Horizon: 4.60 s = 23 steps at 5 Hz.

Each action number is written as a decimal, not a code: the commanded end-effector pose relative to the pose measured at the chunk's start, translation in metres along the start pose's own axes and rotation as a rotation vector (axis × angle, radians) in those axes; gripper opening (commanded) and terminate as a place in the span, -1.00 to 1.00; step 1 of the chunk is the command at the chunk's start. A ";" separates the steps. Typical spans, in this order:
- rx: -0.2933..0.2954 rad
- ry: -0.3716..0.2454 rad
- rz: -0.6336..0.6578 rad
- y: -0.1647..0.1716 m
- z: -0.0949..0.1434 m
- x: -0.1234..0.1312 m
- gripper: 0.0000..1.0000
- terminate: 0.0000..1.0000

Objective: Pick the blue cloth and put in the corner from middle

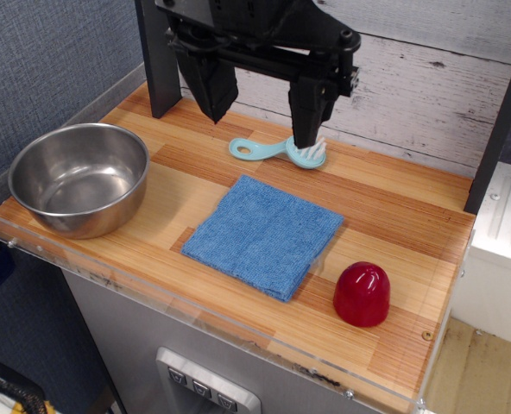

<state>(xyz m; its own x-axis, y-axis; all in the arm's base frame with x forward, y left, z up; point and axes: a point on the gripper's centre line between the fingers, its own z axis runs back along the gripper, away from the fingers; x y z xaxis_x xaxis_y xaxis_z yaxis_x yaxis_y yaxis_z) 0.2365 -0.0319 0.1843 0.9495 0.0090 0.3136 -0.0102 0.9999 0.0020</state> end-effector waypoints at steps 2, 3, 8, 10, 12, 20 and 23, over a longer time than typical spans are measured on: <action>0.005 0.000 0.009 0.014 -0.002 0.007 1.00 -1.00; 0.027 -0.001 -0.005 0.031 -0.004 0.010 1.00 -1.00; -0.022 0.015 -0.075 0.044 -0.120 -0.001 1.00 -1.00; -0.004 0.056 -0.100 0.031 -0.143 0.010 1.00 -1.00; 0.040 0.094 -0.094 0.049 -0.163 0.004 1.00 -1.00; -0.061 0.065 -0.173 -0.038 -0.200 0.051 1.00 -1.00; -0.102 0.037 -0.175 -0.070 -0.206 0.079 1.00 -1.00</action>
<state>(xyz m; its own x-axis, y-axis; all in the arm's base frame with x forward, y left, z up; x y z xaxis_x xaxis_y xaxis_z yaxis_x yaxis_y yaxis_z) 0.3801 -0.0922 0.0115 0.9472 -0.1589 0.2785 0.1765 0.9835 -0.0392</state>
